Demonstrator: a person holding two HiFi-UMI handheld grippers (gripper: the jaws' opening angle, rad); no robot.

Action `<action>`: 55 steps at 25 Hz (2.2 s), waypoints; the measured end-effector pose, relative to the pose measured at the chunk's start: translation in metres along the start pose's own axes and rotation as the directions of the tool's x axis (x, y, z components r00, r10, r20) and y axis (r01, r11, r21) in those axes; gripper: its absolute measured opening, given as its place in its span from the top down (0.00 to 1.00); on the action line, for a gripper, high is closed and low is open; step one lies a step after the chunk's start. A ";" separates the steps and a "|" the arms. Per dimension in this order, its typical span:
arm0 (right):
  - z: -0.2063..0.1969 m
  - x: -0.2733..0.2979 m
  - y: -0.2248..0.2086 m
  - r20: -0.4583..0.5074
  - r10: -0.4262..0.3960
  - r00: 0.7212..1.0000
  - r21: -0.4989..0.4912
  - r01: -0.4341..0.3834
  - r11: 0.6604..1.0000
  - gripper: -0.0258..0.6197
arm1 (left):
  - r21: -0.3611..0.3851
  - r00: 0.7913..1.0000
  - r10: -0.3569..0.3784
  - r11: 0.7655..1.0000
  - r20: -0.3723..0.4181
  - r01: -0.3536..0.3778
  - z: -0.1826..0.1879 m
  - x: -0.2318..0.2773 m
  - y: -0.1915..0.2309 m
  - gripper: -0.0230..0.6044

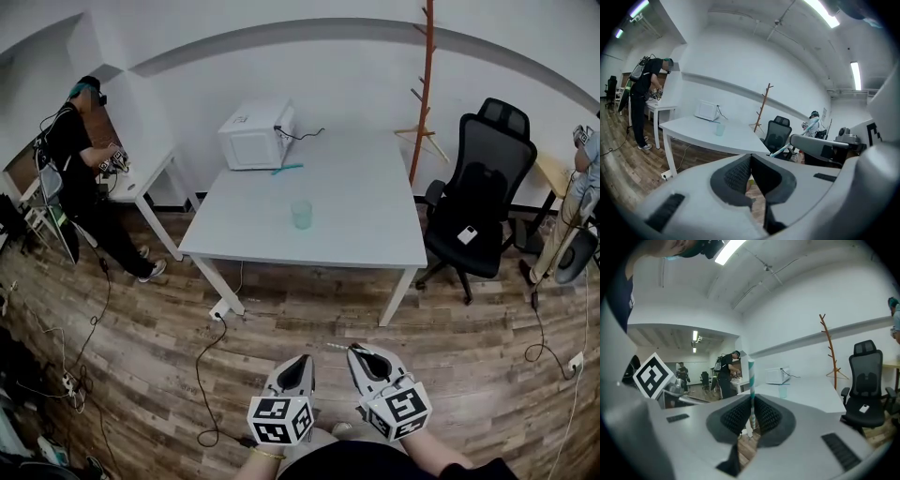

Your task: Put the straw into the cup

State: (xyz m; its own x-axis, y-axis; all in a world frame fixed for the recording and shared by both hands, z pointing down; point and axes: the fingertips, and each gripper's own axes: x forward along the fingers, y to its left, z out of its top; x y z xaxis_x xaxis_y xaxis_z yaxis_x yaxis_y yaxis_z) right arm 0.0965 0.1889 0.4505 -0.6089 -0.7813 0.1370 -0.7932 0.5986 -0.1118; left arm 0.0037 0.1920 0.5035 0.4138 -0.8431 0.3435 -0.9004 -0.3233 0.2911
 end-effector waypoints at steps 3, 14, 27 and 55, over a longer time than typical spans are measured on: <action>-0.003 -0.003 0.004 0.003 0.009 1.000 0.001 -0.009 1.000 0.89 | 0.002 1.000 -0.002 1.000 0.006 0.002 -0.003 -0.005 -0.004 0.93; -0.001 -0.015 0.005 0.019 0.039 0.999 -0.016 -0.039 0.999 0.89 | -0.023 0.999 0.018 1.000 0.027 -0.018 -0.012 -0.010 -0.011 0.93; -0.009 -0.032 -0.009 0.017 0.025 1.000 0.017 -0.025 1.000 0.89 | -0.025 1.000 0.015 1.000 -0.001 -0.015 -0.025 -0.007 -0.029 0.93; 0.003 0.089 -0.065 0.001 -0.017 1.000 0.039 0.017 0.999 0.89 | -0.009 0.999 -0.041 0.999 -0.033 0.041 0.029 0.099 0.043 0.93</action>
State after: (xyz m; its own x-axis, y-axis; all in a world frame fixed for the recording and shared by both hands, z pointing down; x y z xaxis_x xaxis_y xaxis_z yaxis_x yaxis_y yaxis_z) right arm 0.0943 0.0800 0.4667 -0.5955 -0.7914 0.1380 -0.8025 0.5780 -0.1481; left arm 0.0020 0.0817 0.5240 0.4547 -0.8143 0.3607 -0.8815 -0.3536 0.3131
